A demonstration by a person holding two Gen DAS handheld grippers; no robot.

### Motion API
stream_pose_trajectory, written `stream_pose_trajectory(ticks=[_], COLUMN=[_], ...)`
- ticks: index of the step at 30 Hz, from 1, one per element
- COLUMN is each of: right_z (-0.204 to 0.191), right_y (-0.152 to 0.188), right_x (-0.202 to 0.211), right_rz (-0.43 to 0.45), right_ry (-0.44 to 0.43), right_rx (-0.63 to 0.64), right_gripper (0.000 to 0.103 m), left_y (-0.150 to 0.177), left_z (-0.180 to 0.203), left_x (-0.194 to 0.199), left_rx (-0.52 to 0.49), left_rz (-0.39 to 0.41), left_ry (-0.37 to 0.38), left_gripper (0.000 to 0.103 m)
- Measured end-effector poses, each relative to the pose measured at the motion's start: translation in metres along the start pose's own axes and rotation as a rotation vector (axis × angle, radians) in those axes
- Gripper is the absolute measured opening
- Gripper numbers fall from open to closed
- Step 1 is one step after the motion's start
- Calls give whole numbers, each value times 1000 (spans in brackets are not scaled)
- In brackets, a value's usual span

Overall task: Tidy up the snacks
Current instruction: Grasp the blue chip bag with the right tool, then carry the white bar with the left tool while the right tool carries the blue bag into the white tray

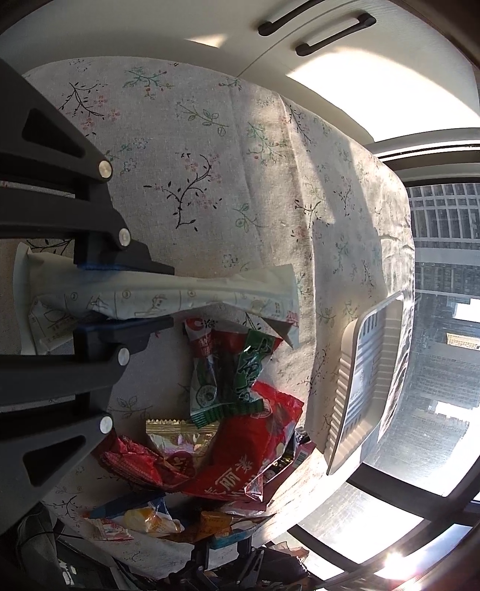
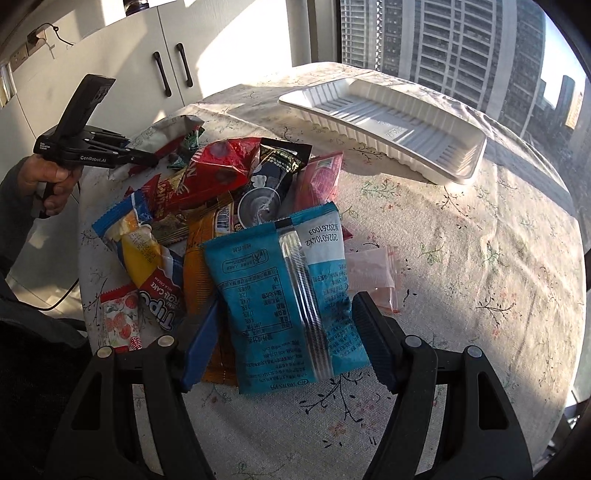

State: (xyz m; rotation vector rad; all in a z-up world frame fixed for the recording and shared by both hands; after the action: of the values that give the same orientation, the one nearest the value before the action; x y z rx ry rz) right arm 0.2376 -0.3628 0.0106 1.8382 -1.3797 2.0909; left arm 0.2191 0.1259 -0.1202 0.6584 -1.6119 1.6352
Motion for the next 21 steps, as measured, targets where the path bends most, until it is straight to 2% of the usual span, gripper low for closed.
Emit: stream_pose_trajectory(ticks=[3, 6, 8, 10, 17, 21], right_z=[3, 5, 5, 6, 9, 12], right_y=[2, 4, 3, 3, 3, -2], right_x=[-7, -15, -15, -12, 6, 21], right_rz=[-22, -41, -27, -11, 79, 147], right_ry=[-17, -26, -34, -50, -58, -69], right_rx=[-12, -31, -46, -77, -145, -198], right_gripper=[69, 60, 48, 44, 35, 35], left_y=[-1, -2, -1, -1, 2, -3], left_z=[1, 3, 2, 0, -8, -10], left_x=[-2, -3, -3, -2, 5, 15], left_rx=[-26, -59, -53, -34, 27, 80], left_rz=[-13, -20, -16, -5, 28, 68], left_ry=[-18, -41, -44, -41, -24, 23], left_gripper=[20, 20, 19, 19, 18, 18])
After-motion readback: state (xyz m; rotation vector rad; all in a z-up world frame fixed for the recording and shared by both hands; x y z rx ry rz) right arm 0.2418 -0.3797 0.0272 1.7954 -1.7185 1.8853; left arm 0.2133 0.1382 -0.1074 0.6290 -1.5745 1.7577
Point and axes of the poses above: each gripper's, at about its wrist camera, not at the fingertips, and x roughly against the way its jaws point, z to its right, y to its underside, the point moved 7 cm from there along -x, roughly the way its jaws point, and after that the axes turned 8 degrees about z, right-handed, at the moved point
